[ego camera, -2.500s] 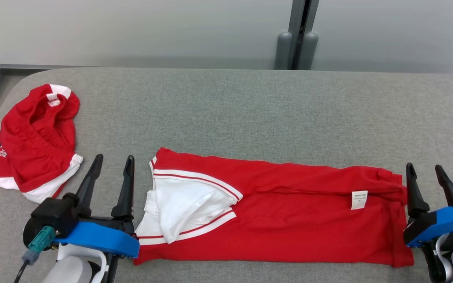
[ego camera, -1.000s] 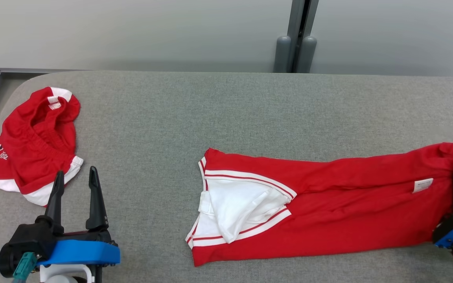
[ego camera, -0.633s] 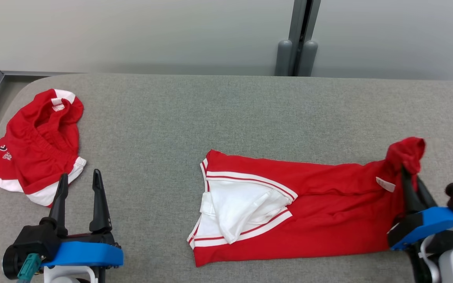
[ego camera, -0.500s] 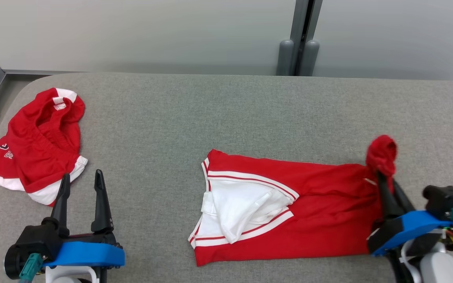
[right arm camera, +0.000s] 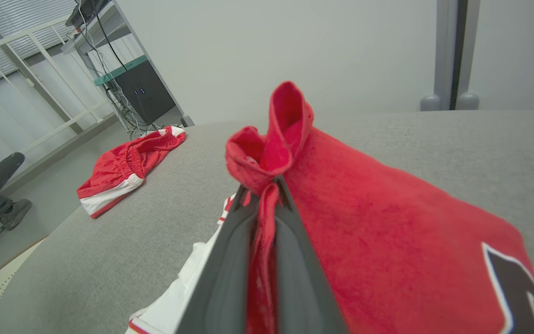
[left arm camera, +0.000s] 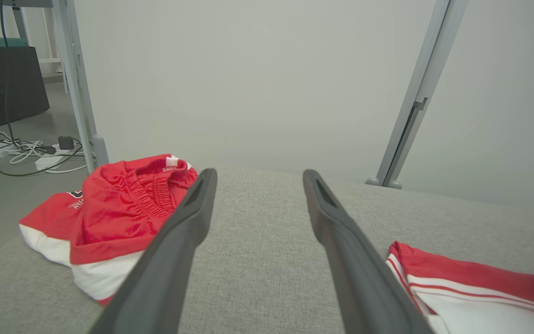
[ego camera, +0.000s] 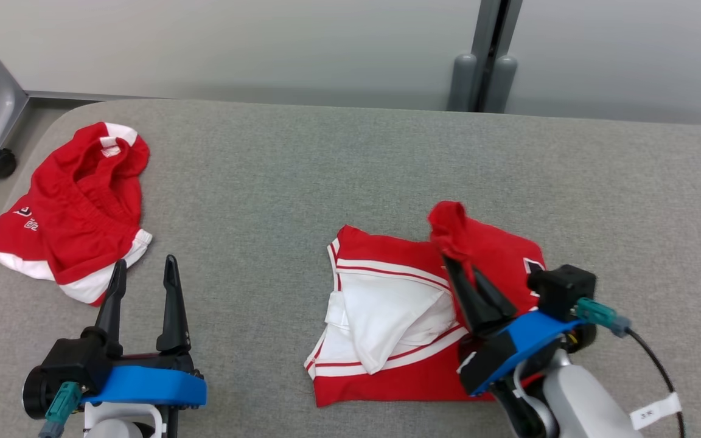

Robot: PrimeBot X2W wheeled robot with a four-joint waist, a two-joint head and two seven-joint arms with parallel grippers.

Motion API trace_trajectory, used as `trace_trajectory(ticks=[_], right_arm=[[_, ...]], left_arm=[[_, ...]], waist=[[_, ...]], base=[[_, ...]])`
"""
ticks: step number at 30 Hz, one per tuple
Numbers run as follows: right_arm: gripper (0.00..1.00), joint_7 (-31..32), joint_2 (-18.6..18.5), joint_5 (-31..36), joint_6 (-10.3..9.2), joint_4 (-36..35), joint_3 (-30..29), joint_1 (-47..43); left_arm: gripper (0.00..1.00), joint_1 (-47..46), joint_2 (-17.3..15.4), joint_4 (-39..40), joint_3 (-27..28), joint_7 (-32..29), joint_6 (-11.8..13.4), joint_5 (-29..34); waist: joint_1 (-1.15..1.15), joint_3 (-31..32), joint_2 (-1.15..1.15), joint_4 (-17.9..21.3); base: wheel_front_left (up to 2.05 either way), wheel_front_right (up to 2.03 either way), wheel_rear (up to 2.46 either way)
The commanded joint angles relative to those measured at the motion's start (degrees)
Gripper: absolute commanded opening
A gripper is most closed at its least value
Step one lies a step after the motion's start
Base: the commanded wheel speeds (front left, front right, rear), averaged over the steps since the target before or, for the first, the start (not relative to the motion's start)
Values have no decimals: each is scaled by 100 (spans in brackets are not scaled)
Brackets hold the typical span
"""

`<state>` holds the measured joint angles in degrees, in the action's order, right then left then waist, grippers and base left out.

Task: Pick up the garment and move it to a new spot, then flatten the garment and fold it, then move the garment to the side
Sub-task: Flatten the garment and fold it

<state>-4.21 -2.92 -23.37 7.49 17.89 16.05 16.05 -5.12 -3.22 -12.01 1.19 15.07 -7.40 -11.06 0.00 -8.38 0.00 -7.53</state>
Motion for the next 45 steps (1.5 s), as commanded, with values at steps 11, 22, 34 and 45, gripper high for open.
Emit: trace_trajectory(ticks=[11, 22, 34, 45], right_arm=[[0, -546, -3, -785, 1, 881, 1207, 922], [100, -905, -4, -968, 1, 1533, 1514, 1287], [100, -1098, -4, 678, 1, 977, -395, 854], [100, -1039, 0, 1289, 1, -222, -1470, -495]], left_arm=[[100, -295, -2, -139, -229, 14, -11, -95], [100, -237, 17, -148, -83, 13, -12, -127], [100, -47, 7, -82, -22, 14, -12, -41], [100, 190, -39, -78, -17, 14, -12, 47]], waist=[[0, -134, 0, -416], [0, -93, 0, -315], [0, 167, 0, 183], [0, 384, 0, 451]], base=[[0, 0, 0], [0, 0, 0], [0, 0, 0], [0, 0, 0]])
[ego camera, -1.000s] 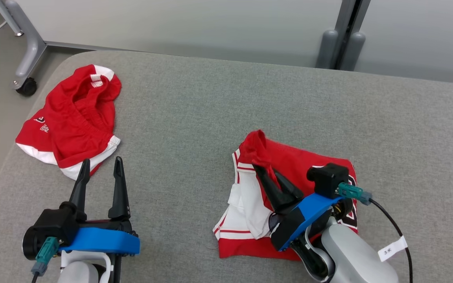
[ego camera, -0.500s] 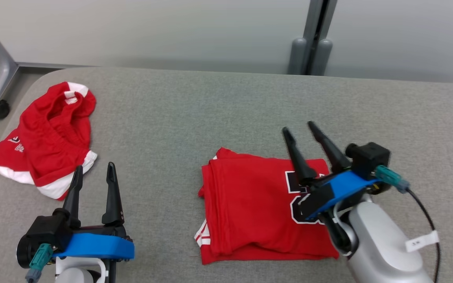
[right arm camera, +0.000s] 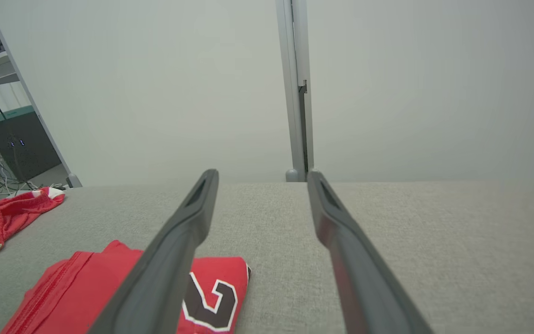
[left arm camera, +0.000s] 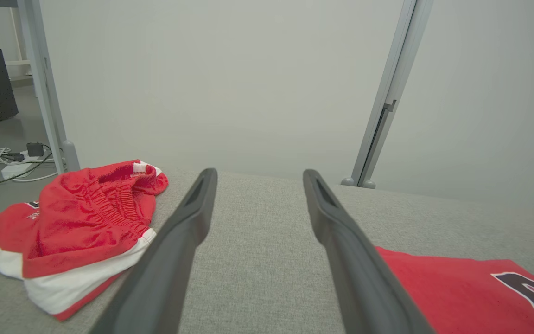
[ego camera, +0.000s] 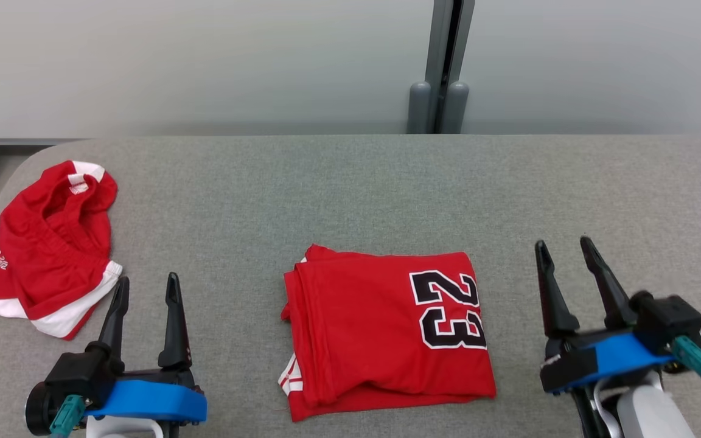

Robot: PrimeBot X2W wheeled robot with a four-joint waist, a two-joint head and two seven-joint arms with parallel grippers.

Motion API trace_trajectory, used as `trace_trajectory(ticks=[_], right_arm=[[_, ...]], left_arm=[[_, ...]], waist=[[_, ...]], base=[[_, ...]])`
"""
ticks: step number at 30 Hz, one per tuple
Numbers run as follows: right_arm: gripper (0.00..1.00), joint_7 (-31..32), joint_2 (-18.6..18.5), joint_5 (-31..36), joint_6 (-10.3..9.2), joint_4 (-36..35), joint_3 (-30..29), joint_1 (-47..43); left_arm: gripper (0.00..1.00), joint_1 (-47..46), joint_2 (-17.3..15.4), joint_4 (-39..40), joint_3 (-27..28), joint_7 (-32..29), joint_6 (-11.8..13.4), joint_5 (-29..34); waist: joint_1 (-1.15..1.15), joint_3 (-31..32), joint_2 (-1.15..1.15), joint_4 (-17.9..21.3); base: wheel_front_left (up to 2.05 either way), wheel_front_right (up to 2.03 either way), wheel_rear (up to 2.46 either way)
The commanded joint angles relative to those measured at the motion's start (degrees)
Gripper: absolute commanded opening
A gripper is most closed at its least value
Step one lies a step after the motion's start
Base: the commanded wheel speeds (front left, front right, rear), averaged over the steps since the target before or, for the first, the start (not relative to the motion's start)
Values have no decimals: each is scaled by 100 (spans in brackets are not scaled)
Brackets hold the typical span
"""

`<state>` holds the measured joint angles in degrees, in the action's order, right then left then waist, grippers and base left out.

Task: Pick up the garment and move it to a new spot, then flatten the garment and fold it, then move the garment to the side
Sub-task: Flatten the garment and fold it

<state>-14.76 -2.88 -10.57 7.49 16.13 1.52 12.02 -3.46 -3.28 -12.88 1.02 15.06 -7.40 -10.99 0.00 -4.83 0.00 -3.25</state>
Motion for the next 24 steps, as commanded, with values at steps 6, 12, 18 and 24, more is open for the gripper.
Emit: trace_trajectory(ticks=[6, 12, 18, 24], right_arm=[[100, 174, -4, -75, 1, -467, -163, -700], [100, 338, -4, -81, 1, -745, -203, -1106], [100, 464, -5, 22, 1, -854, -254, -1328], [100, 540, -4, 52, 1, -928, -350, -1432]], left_arm=[[100, 186, -62, -99, 5, 14, -9, 160], [100, 311, -62, -131, -35, 15, 79, 302], [100, 452, -43, -77, -50, 15, 187, 340], [100, 545, -33, -47, -77, 15, 273, 355]], waist=[[0, 168, 0, 62], [0, 292, 0, 30], [0, 388, 0, -34], [0, 453, 0, -90]], base=[[0, 0, 0], [0, 0, 0], [0, 0, 0], [0, 0, 0]])
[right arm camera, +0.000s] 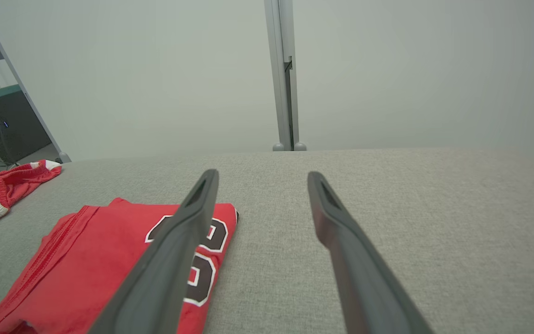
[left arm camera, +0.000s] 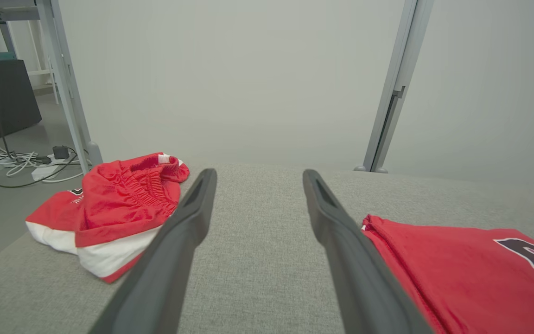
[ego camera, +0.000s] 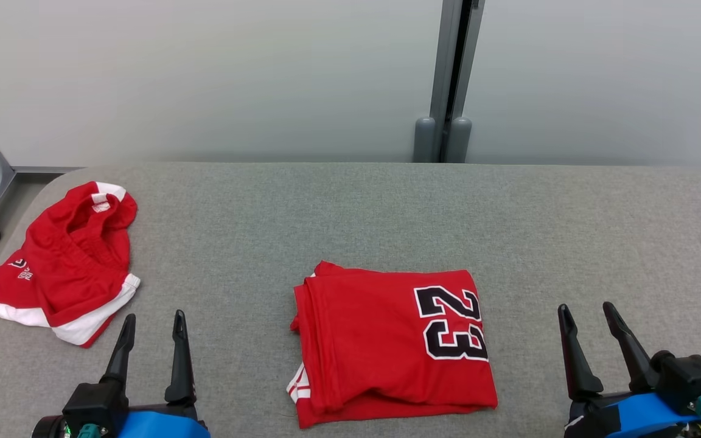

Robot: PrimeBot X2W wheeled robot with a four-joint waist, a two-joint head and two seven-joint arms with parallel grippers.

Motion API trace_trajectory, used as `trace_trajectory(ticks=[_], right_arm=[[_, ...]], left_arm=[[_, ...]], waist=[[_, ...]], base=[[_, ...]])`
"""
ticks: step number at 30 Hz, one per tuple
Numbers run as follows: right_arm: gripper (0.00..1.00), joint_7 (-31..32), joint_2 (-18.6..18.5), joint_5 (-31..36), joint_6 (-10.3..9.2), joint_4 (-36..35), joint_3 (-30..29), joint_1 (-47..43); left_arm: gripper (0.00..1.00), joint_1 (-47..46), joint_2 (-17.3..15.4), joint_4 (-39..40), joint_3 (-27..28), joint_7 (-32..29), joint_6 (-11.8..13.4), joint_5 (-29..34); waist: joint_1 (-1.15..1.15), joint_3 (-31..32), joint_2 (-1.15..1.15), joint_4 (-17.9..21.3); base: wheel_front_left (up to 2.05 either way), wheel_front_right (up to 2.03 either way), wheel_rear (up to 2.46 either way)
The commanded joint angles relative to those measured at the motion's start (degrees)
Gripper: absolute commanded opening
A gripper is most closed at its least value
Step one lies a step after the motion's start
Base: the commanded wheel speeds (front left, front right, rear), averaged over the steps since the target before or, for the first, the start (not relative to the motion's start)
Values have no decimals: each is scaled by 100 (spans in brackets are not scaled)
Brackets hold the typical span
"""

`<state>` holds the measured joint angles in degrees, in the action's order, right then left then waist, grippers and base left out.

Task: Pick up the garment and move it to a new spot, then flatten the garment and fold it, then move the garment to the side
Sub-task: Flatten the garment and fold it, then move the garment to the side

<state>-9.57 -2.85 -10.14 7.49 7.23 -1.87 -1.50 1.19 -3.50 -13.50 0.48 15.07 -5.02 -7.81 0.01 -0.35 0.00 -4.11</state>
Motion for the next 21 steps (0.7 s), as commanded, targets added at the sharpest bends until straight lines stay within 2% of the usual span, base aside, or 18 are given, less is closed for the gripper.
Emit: trace_trajectory(ticks=[1, 13, 21], right_arm=[[100, 29, -7, 18, 1, -44, -24, -95], [100, 130, -8, 110, 1, -80, -111, -85], [100, 271, -8, 294, 1, 83, 217, 449]], left_arm=[[100, 83, -10, 16, -28, 13, 38, 40], [100, 40, -21, 28, -43, 13, 70, 9], [100, -120, -27, 46, -34, 13, 66, -29]], waist=[[-1, 11, 0, -10], [-1, -9, 0, -59], [-1, -153, 0, -157]], base=[[0, 0, 0], [0, 0, 0], [0, 0, 0]])
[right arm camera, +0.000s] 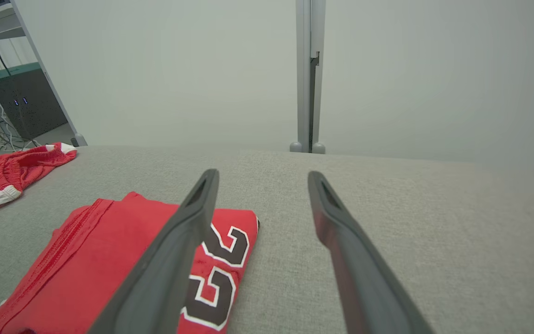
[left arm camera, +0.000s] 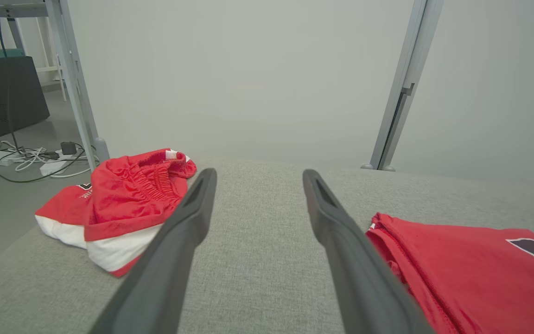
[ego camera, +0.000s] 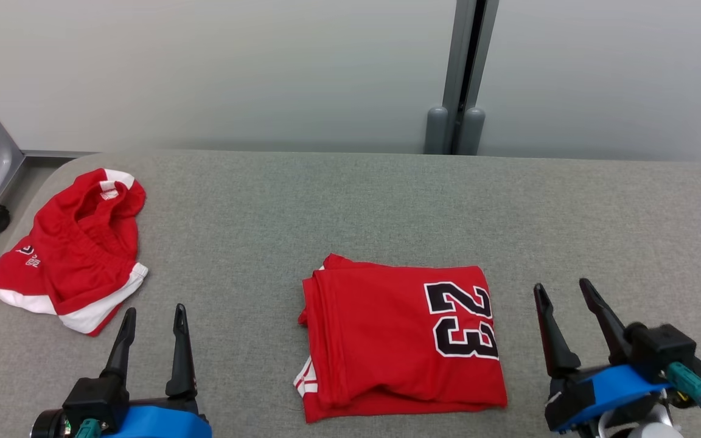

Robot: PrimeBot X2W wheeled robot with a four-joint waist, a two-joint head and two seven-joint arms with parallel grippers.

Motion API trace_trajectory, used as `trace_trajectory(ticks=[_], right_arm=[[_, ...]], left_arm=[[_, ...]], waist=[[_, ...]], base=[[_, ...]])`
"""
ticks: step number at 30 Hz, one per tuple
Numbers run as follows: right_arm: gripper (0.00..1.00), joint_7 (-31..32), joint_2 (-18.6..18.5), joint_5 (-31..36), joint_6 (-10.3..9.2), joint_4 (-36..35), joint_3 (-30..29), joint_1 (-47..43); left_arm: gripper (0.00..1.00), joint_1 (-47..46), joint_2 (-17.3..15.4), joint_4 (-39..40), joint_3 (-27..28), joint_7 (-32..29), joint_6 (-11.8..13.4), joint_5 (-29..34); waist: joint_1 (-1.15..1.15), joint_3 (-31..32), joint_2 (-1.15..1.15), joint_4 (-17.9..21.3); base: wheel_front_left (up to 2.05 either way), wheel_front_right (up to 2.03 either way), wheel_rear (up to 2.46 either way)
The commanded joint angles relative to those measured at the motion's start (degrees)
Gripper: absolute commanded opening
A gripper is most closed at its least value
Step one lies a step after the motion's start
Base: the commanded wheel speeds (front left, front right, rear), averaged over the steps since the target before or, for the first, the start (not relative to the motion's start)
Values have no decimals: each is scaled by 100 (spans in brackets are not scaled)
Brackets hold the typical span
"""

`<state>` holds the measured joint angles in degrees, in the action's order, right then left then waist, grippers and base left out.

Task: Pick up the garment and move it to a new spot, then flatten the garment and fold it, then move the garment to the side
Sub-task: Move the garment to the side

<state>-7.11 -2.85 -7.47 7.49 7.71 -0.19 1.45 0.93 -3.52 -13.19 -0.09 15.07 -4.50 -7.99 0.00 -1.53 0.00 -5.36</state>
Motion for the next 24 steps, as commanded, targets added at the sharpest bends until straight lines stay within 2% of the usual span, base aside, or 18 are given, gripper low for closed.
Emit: trace_trajectory(ticks=[1, 7, 12, 24], right_arm=[[100, 25, -8, 27, 1, 36, 49, 154], [100, 198, -8, 43, 1, 414, 296, 746], [100, 321, -9, 72, 1, 1079, 279, 1073], [100, 186, -9, 84, 1, 2500, 262, 1207]], left_arm=[[100, -94, -25, 15, 23, 13, 14, -10], [100, -220, -17, 5, 4, 13, -13, -43], [100, -350, 6, -26, -43, 13, -28, -98], [100, -478, 34, -57, -56, 14, -41, -142]], waist=[[0, -36, 0, -32], [0, -202, 0, -176], [0, -328, 0, -375], [0, -537, 0, -578]], base=[[0, 0, 0], [0, 0, 0], [0, 0, 0], [0, 0, 0]])
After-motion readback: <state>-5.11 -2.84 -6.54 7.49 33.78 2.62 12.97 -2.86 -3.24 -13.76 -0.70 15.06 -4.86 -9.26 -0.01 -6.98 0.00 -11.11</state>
